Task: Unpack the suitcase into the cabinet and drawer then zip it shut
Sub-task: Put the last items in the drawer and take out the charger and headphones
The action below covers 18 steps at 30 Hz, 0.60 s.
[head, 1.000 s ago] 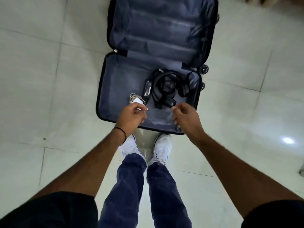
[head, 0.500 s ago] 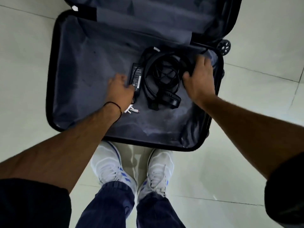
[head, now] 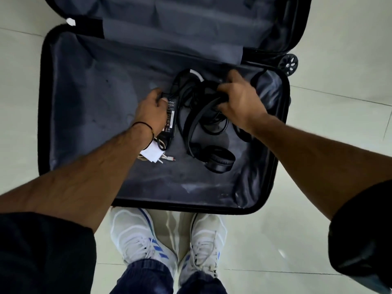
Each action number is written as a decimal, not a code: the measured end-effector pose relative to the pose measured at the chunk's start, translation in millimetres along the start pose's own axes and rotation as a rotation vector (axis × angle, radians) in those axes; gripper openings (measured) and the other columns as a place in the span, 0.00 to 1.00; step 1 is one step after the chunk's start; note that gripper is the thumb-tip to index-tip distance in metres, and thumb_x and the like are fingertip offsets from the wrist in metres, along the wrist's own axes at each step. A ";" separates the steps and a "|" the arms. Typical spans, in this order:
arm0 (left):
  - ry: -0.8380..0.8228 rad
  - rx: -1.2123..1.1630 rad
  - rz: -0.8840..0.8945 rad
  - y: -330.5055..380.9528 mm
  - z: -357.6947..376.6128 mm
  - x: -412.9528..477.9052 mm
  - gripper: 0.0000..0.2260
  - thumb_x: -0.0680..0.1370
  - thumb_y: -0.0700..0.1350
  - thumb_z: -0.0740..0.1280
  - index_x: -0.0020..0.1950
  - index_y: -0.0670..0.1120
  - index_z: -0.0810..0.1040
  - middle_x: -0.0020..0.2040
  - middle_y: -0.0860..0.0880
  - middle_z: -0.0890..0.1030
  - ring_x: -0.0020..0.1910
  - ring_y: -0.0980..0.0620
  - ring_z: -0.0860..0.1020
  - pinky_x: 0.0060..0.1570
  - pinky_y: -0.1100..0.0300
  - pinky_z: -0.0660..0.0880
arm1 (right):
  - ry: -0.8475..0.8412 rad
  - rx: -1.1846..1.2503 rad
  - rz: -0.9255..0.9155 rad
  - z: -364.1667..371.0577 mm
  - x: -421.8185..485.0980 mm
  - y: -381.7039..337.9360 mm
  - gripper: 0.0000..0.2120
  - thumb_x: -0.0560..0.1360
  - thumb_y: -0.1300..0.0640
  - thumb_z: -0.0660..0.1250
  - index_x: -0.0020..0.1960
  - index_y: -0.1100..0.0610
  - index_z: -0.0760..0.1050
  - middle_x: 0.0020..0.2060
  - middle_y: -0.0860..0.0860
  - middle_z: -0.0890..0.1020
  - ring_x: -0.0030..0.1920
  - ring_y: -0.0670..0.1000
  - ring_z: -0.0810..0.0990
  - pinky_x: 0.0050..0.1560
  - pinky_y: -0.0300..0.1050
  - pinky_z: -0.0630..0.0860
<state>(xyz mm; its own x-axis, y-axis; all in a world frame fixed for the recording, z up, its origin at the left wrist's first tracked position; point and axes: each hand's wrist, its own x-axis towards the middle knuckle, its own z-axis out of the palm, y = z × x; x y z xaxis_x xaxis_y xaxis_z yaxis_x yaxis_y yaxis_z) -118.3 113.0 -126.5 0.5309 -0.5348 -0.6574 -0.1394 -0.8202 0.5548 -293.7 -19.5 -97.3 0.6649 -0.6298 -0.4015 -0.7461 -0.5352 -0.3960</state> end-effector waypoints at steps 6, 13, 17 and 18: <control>-0.027 0.092 -0.037 20.9 7.5 3.5 0.35 0.71 0.66 0.68 0.75 0.56 0.62 0.69 0.40 0.68 0.68 0.40 0.69 0.67 0.54 0.67 | 0.075 0.505 0.075 2.6 -51.3 18.9 0.14 0.79 0.55 0.69 0.36 0.47 0.72 0.30 0.40 0.74 0.34 0.38 0.72 0.38 0.38 0.69; -0.066 0.479 -0.137 67.4 47.9 0.8 0.60 0.59 0.70 0.75 0.78 0.55 0.42 0.76 0.38 0.48 0.73 0.36 0.53 0.67 0.41 0.65 | 0.078 0.876 0.234 24.0 -110.8 30.7 0.07 0.78 0.59 0.65 0.41 0.58 0.74 0.33 0.45 0.72 0.35 0.42 0.69 0.39 0.41 0.67; 0.033 0.573 -0.075 54.0 57.0 1.3 0.58 0.59 0.64 0.78 0.78 0.54 0.45 0.75 0.42 0.51 0.70 0.37 0.56 0.55 0.36 0.73 | 0.106 0.920 0.251 20.4 -110.9 26.7 0.05 0.73 0.57 0.62 0.40 0.56 0.73 0.34 0.49 0.72 0.37 0.45 0.70 0.40 0.41 0.67; 0.067 0.573 -0.035 49.0 56.3 2.8 0.56 0.60 0.62 0.78 0.78 0.54 0.47 0.74 0.42 0.53 0.69 0.37 0.58 0.53 0.37 0.74 | 0.109 0.914 0.252 20.0 -109.7 25.9 0.05 0.73 0.56 0.62 0.39 0.54 0.72 0.34 0.50 0.72 0.37 0.45 0.70 0.40 0.42 0.66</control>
<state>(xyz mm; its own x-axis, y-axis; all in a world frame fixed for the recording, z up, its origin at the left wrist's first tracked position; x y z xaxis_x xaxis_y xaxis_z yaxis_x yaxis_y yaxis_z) -170.7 59.9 -129.8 0.5928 -0.5063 -0.6263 -0.5412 -0.8263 0.1558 -385.3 47.0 -80.0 0.4470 -0.7403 -0.5021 -0.5206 0.2412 -0.8190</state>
